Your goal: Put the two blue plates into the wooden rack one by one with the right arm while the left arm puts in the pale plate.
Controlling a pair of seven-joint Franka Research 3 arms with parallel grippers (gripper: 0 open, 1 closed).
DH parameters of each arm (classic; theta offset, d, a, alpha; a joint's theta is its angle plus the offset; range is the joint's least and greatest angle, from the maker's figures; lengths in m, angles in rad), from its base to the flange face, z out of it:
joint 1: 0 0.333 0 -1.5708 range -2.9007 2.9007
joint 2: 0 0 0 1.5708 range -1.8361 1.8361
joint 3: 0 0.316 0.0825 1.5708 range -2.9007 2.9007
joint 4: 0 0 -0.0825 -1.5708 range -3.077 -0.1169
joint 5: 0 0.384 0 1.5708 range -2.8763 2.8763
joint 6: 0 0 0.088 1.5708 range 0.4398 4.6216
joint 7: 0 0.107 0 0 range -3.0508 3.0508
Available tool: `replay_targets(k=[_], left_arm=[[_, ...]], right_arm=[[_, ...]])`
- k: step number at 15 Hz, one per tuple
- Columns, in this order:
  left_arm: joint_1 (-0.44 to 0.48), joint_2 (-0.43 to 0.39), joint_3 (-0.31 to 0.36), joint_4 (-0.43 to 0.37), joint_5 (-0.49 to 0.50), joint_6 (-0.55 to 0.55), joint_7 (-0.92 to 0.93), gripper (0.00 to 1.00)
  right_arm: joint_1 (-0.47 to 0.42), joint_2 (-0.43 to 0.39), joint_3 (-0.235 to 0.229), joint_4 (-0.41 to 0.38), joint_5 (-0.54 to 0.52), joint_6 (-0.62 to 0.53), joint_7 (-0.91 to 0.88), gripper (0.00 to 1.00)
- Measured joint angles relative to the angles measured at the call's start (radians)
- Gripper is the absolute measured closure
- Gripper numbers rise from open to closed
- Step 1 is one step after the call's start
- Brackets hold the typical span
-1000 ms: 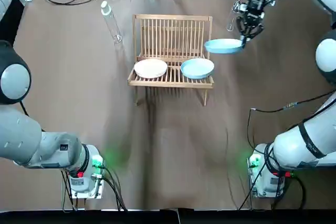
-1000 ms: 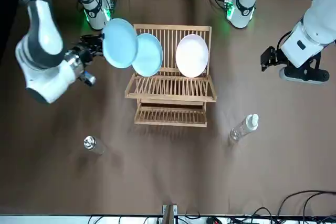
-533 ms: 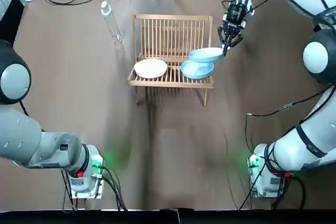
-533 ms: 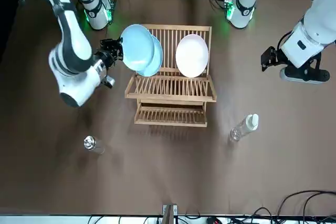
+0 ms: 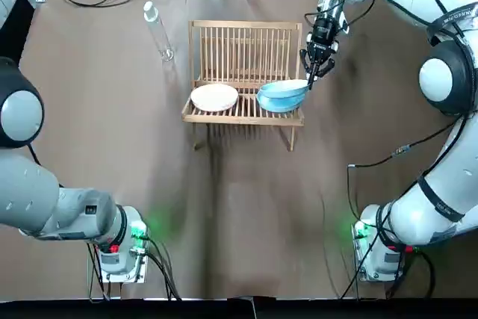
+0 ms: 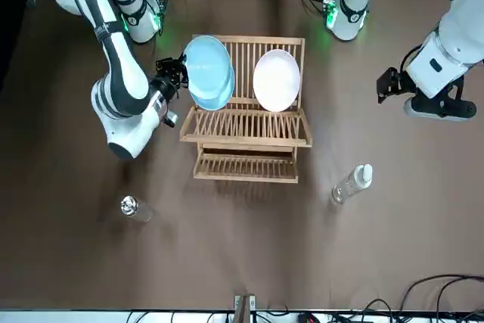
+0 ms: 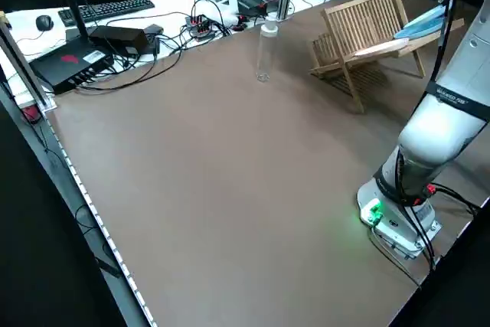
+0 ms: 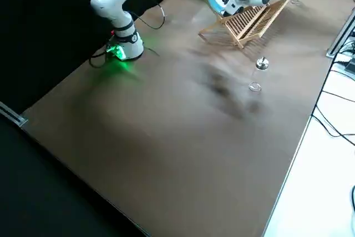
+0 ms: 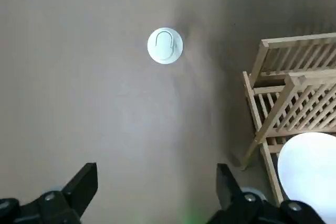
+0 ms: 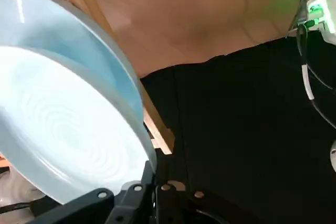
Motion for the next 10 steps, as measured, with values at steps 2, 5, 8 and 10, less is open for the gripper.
replay_targets(k=[2,5,8,10], left_arm=[[0.000,0.000,0.001,0.000,0.000,0.000,0.000,0.00],[0.006,0.000,0.003,0.000,0.000,0.000,0.000,0.00],[0.007,0.000,0.005,0.000,0.015,0.000,0.000,0.00],[0.003,0.000,0.005,0.000,0.029,0.000,0.000,0.00]], right_arm=[[0.000,0.001,-0.001,0.000,0.001,0.001,0.000,0.97],[0.000,0.001,-0.003,0.000,0.001,0.001,0.000,0.97],[0.000,0.005,-0.005,0.000,0.001,0.001,0.000,0.93],[0.000,0.005,-0.005,0.000,0.001,0.001,0.000,0.89]])
